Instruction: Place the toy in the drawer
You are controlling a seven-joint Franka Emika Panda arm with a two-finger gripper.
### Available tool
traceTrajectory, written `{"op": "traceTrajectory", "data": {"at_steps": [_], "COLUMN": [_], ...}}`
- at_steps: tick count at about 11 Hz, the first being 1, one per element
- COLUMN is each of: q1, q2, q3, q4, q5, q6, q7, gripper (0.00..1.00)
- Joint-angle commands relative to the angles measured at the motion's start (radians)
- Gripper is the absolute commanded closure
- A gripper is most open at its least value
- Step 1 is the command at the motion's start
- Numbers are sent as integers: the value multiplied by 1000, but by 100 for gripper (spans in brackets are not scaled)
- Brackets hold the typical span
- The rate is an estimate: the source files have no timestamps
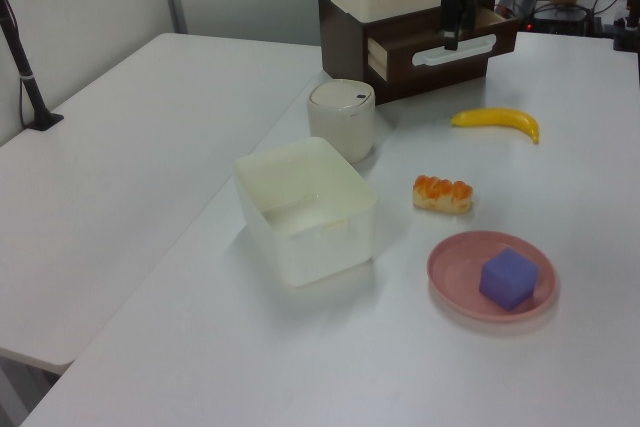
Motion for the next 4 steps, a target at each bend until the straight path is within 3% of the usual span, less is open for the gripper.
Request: {"op": "traceTrajectory", "data": {"at_steps": [1,4], "q1": [40,32], "q2": [-56,-73], "q3": [-38,-37], "q4": [-36,-47], "q5": [11,11], "q6": [-8,-11], "q7": [-7,-4], "gripper": [0,0]}}
